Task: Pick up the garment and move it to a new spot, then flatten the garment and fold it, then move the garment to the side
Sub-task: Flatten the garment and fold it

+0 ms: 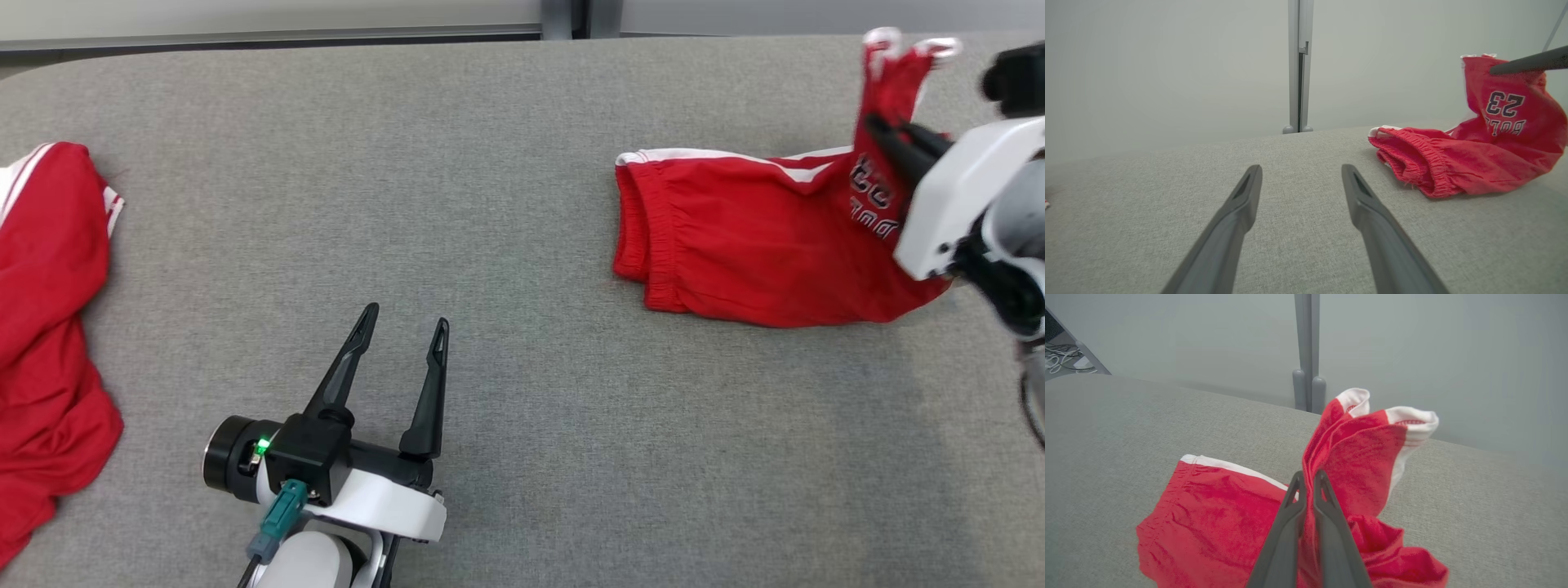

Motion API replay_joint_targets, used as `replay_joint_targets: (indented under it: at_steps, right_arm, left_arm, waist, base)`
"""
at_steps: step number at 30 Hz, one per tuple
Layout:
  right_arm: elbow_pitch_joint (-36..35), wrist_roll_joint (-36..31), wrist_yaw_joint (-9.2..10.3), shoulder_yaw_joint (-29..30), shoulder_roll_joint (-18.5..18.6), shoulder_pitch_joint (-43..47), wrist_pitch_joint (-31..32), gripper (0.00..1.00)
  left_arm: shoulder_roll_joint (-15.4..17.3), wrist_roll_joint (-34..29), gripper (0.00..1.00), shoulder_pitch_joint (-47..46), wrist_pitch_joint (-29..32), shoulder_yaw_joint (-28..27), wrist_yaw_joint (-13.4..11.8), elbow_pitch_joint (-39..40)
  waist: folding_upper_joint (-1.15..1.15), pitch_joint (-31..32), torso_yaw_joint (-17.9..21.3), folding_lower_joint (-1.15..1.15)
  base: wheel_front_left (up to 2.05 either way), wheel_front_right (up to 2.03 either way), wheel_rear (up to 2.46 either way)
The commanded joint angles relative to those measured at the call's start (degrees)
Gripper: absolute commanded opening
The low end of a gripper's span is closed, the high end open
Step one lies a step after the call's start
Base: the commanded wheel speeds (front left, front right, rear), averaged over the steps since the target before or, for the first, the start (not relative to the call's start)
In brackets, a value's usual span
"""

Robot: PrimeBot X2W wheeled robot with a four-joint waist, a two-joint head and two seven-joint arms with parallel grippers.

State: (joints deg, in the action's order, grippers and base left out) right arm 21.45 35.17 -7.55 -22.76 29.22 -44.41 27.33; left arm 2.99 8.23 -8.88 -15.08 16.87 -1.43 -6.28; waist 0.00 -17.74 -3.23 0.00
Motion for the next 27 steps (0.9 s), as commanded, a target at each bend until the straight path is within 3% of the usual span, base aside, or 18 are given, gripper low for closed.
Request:
replay_joint_targets:
  at_steps: [1, 7, 15, 16, 17, 18, 22, 27]
  right_arm:
    - [-0.7, -1.3, 0.11, 0.6, -2.0, 1.0, 0.8, 0.00]
    - [-1.1, -4.4, 0.10, 1.4, -9.4, 1.9, 2.2, 0.00]
    - [1.9, -5.7, 0.07, 0.0, -15.8, 1.8, 2.5, 0.00]
    - [2.4, -5.8, 0.07, -0.2, -16.2, 1.9, 2.6, 0.13]
    - [2.8, -6.0, 0.07, -0.3, -16.6, 2.0, 2.3, 0.91]
    - [2.8, -5.9, 0.07, -0.3, -17.0, 2.0, 1.5, 1.00]
    - [0.4, -3.1, 0.07, 0.1, -18.0, 2.5, -3.0, 1.00]
    - [-4.0, -2.9, 0.08, 1.5, -13.7, 4.3, -8.8, 1.00]
  left_arm:
    - [0.1, 0.4, 1.00, 0.1, -0.1, 0.0, -0.4, -0.1]
    - [0.0, 1.6, 1.00, -0.1, -0.1, 1.2, -0.6, -0.5]
    - [0.0, 3.4, 1.00, -1.3, -0.1, 3.0, -1.4, -1.0]
    - [0.0, 3.6, 1.00, -1.3, -0.1, 3.2, -1.5, -1.1]
    - [0.0, 3.8, 1.00, -1.3, -0.1, 3.4, -1.7, -1.3]
    - [0.0, 3.9, 1.00, -1.4, -0.1, 3.5, -1.8, -1.4]
    - [0.0, 4.4, 1.00, -1.3, -0.1, 3.8, -2.2, -1.9]
    - [0.0, 4.7, 1.00, -0.5, -0.1, 3.9, -2.5, -1.8]
  waist:
    - [0.00, 0.5, -0.7, 0.00]
    - [0.00, 0.4, -2.7, 0.00]
    - [0.00, -0.2, -4.9, 0.00]
    - [0.00, -0.2, -5.0, 0.00]
    - [0.00, -0.2, -5.2, 0.00]
    - [0.00, -0.1, -5.2, 0.00]
    - [0.00, 0.6, -5.0, 0.00]
    - [0.00, 1.9, -4.2, 0.00]
  base:
    - [0.00, 0.00, 0.00]
    - [0.00, 0.00, 0.00]
    - [0.00, 0.00, 0.00]
    - [0.00, 0.00, 0.00]
    - [0.00, 0.00, 0.00]
    - [0.00, 0.00, 0.00]
    - [0.00, 0.00, 0.00]
    - [0.00, 0.00, 0.00]
